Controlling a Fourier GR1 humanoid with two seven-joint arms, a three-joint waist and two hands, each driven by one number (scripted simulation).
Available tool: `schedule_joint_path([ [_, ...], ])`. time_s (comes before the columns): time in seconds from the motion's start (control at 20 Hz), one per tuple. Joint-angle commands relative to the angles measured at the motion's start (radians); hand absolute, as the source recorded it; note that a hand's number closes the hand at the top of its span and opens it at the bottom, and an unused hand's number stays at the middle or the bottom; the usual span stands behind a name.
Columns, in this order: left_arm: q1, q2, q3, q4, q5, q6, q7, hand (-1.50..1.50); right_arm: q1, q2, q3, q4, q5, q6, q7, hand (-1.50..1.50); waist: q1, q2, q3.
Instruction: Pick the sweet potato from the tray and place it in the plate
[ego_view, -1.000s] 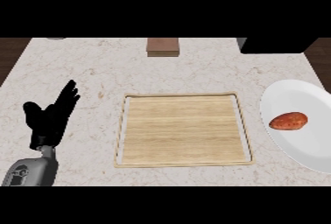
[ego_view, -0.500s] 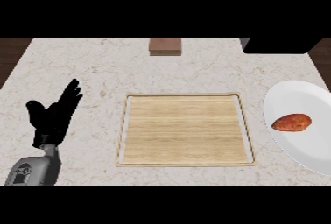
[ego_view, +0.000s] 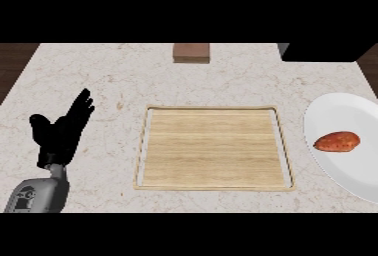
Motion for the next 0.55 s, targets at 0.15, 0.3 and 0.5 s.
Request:
schedule_joint_path([
  [0.15, 0.033, -0.032, -0.022, 0.002, -0.016, 0.012, -0.036, 0.00, 0.011, -0.024, 0.022, 0.068, -0.002, 0.183, -0.200, -1.50, 0.011, 0.004, 0.002],
  [0.3, -0.035, 0.000, -0.005, 0.023, -0.017, 0.002, -0.011, 0.00, -0.030, -0.085, 0.030, 0.093, 0.005, 0.173, -0.174, -1.50, 0.014, 0.010, 0.003],
  [0.5, -0.019, -0.025, -0.020, 0.014, -0.017, 0.012, 0.007, 0.00, 0.001, -0.079, 0.065, 0.099, 0.022, 0.166, -0.214, -1.50, 0.010, 0.006, 0.003],
])
